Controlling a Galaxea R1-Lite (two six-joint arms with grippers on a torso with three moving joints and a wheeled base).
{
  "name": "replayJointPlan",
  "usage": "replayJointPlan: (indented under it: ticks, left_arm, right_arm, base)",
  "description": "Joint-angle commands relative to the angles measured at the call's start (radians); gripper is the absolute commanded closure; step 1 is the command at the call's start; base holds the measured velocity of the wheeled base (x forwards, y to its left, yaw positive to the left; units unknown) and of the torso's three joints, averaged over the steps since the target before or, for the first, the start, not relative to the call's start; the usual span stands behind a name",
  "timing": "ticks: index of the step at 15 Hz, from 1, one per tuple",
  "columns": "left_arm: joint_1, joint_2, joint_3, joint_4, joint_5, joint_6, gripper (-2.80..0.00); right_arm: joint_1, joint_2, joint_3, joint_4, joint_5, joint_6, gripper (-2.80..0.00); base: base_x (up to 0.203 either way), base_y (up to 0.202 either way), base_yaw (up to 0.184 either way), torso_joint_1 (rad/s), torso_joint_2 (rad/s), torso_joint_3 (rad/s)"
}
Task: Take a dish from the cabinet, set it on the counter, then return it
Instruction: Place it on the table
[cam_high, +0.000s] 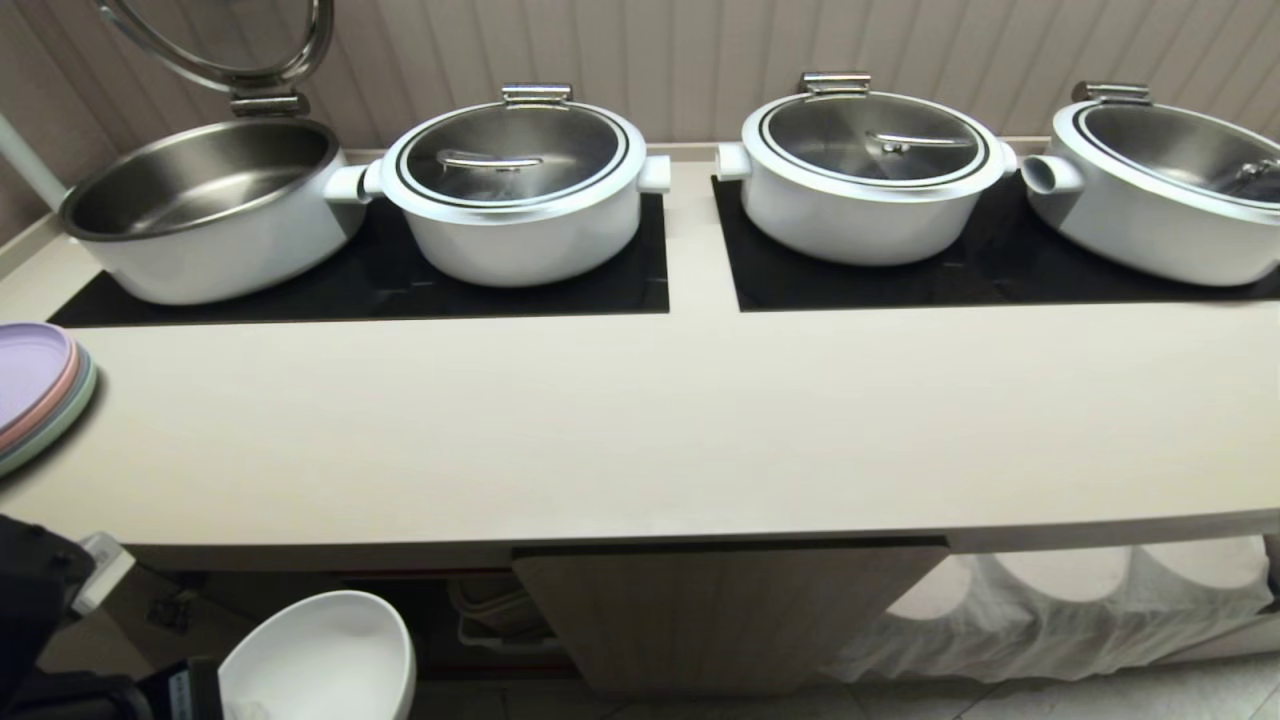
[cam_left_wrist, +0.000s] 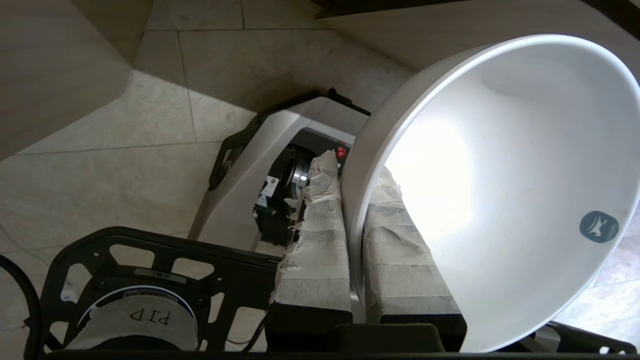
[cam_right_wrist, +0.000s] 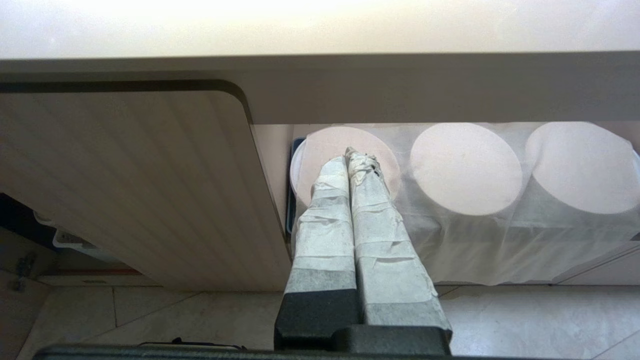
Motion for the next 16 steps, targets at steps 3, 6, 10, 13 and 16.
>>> replayJointPlan:
  ticks: [3,6,10,13,16]
  left_arm:
    - [0.001,0.006,0.001,0.001,0.002,-0.005,0.00]
    - [0.001,0.009,-0.001,-0.003,0.002,-0.005,0.00]
    - [0.001,0.011,0.001,-0.003,0.002,-0.005,0.00]
    - [0.001,0.012,0.000,-0.004,0.002,-0.005,0.00]
    - [0.001,0.014,0.001,-0.005,0.002,-0.007,0.00]
  right_arm:
    - [0.000,0.000,0.000,0.000,0.000,0.000,0.00]
    - [0.000,0.000,0.000,0.000,0.000,-0.002,0.00]
    - [0.000,0.000,0.000,0.000,0.000,-0.002,0.00]
    - [0.000,0.000,0.000,0.000,0.002,-0.002,0.00]
    - [0.001,0.000,0.000,0.000,0.001,-0.002,0.00]
  base:
    - [0.000,0.000,0.000,0.162,-0.32,-0.171]
    - [0.000,0.000,0.000,0.156,-0.32,-0.162]
    - [0.000,0.000,0.000,0.157,-0.31,-0.158]
    - [0.000,0.000,0.000,0.118,-0.24,-0.115]
    - [0.000,0.000,0.000,0.094,-0.19,-0.092]
